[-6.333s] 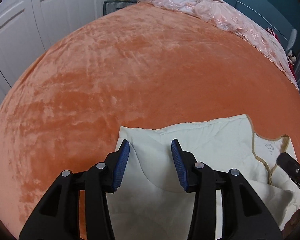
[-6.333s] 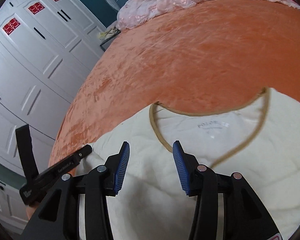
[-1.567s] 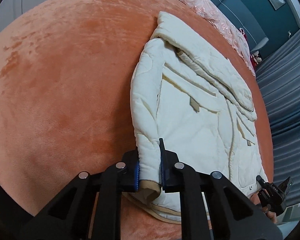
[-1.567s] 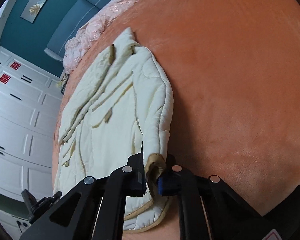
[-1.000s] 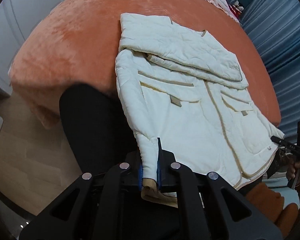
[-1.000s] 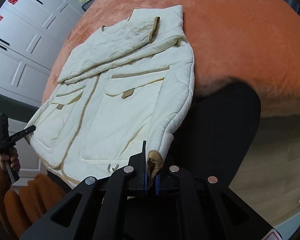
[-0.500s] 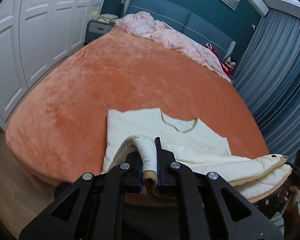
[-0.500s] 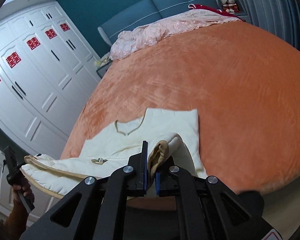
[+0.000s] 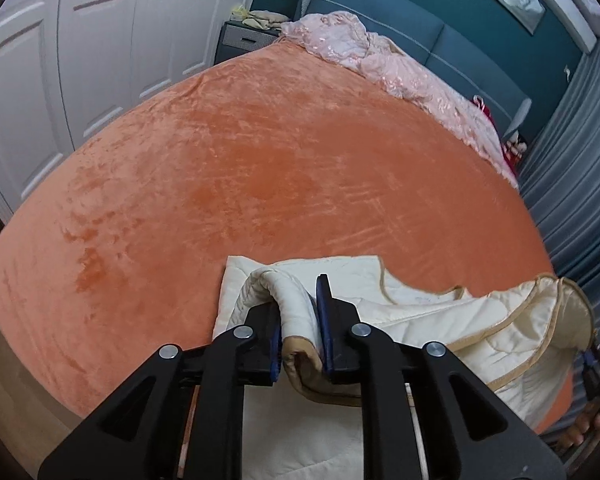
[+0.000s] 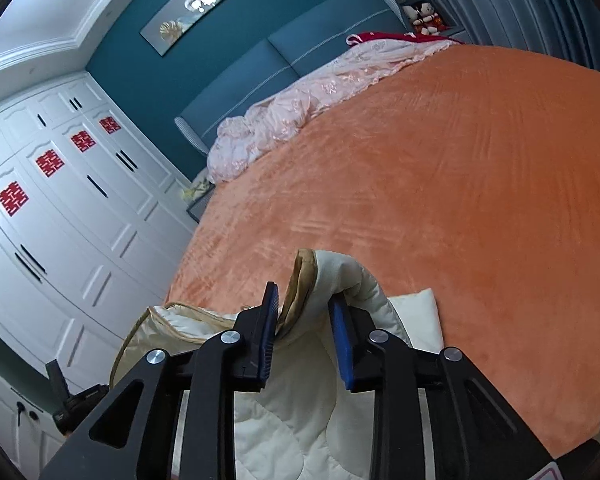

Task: Fold large clothes

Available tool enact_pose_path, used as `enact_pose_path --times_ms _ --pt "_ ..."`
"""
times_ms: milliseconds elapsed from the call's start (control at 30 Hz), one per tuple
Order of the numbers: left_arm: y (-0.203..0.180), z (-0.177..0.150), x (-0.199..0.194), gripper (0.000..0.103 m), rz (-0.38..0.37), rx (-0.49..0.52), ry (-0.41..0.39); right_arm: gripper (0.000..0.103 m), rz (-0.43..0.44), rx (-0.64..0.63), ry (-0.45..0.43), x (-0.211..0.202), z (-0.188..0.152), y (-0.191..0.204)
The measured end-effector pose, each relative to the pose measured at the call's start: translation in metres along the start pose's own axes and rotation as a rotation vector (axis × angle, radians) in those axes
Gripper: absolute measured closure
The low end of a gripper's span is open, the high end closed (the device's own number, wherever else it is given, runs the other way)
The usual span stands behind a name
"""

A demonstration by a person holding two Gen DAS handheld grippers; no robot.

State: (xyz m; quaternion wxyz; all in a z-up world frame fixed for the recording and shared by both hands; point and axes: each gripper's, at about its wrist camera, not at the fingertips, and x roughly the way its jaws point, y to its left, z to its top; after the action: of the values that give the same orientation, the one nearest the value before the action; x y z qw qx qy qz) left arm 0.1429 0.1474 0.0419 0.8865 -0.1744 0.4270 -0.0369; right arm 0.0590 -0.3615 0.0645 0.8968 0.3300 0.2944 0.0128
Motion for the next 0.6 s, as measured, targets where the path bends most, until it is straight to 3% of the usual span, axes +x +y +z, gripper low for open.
enact_pose_path --times_ms 67,100,133,200,300,367,400,433,467,600 --pt "0.000 0.006 -0.009 0.088 -0.034 -0.020 -0.026 0.057 0.018 0.002 -0.079 -0.015 0.000 -0.001" --pt "-0.003 0.007 -0.012 0.087 -0.042 -0.017 -0.030 0.044 0.017 0.003 -0.124 -0.024 0.000 -0.002" --pt "-0.006 0.009 -0.014 0.086 -0.052 -0.011 -0.031 0.040 0.019 0.000 -0.154 -0.030 -0.001 -0.003" --pt "-0.014 0.009 -0.015 0.081 -0.063 0.019 -0.024 0.040 -0.004 -0.011 -0.151 -0.031 0.000 -0.004" --pt "-0.031 0.003 -0.021 0.067 -0.048 0.104 -0.058 0.040 -0.039 -0.028 -0.103 -0.028 -0.002 -0.008" --pt "-0.042 0.000 -0.033 0.047 0.014 0.160 -0.128 0.040 -0.064 -0.049 -0.077 -0.027 -0.007 -0.011" --pt "-0.045 -0.002 -0.044 0.025 0.074 0.184 -0.212 0.040 -0.073 -0.061 -0.066 -0.027 -0.011 -0.012" --pt "-0.048 -0.002 -0.056 0.016 0.109 0.210 -0.299 0.040 -0.081 -0.074 -0.052 -0.024 -0.015 -0.011" --pt "-0.050 0.000 -0.063 0.016 0.117 0.226 -0.331 0.040 -0.089 -0.084 -0.041 -0.023 -0.021 -0.012" --pt "-0.044 0.017 -0.052 0.016 0.118 0.211 -0.243 0.040 -0.123 -0.101 -0.005 -0.012 -0.036 -0.015"
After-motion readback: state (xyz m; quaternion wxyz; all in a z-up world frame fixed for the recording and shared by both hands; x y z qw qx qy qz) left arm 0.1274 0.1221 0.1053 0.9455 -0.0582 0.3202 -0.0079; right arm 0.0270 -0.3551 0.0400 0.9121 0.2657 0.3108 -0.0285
